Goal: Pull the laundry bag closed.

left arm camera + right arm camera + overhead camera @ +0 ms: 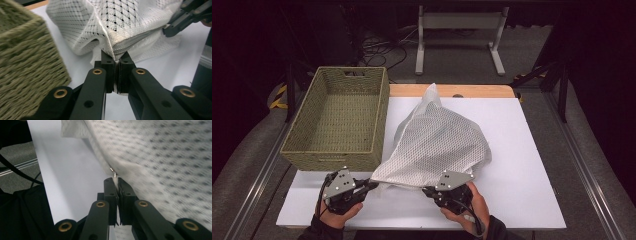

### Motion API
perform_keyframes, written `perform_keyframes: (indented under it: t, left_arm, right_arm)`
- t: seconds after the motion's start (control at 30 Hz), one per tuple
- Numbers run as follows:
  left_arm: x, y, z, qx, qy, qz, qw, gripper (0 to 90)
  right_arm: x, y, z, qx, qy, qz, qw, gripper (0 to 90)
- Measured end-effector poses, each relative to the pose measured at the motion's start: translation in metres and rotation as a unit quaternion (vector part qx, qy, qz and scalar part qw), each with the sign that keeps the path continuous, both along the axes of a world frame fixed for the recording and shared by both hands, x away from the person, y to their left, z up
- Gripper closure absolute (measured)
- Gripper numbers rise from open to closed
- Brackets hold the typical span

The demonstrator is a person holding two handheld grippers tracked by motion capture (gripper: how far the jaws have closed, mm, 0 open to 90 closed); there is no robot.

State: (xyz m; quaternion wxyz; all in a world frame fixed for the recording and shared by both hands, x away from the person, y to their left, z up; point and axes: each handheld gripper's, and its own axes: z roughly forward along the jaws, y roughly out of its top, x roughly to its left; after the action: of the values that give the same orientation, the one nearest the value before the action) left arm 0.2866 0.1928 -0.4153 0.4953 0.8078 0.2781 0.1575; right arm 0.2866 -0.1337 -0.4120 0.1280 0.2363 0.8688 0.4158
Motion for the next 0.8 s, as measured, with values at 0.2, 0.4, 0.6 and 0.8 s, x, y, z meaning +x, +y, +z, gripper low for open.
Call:
perform_keyframes:
  t: [0.2, 0.4, 0.6, 0.8]
  left_arm:
    - [0.005, 0.011, -0.007, 0.013, 0.003, 0.014, 0.9998, 86.3]
    - [0.007, 0.009, -0.014, 0.026, 0.011, 0.004, 0.9996, 86.1]
    - [0.007, 0.014, -0.013, 0.027, 0.004, 0.014, 0.9995, 86.1]
    - [0.004, 0.019, -0.016, 0.022, 0.016, 0.014, 0.9995, 86.2]
  right_arm:
    - [0.002, -0.022, -0.003, -0.014, 0.008, -0.013, 0.9998, 86.8]
    - [-0.001, -0.036, -0.007, -0.019, 0.016, -0.012, 0.9996, 86.8]
    - [-0.003, -0.04, -0.013, -0.029, 0.02, -0.017, 0.9992, 86.8]
    - [-0.012, -0.045, -0.01, -0.027, 0.019, -0.013, 0.9994, 86.8]
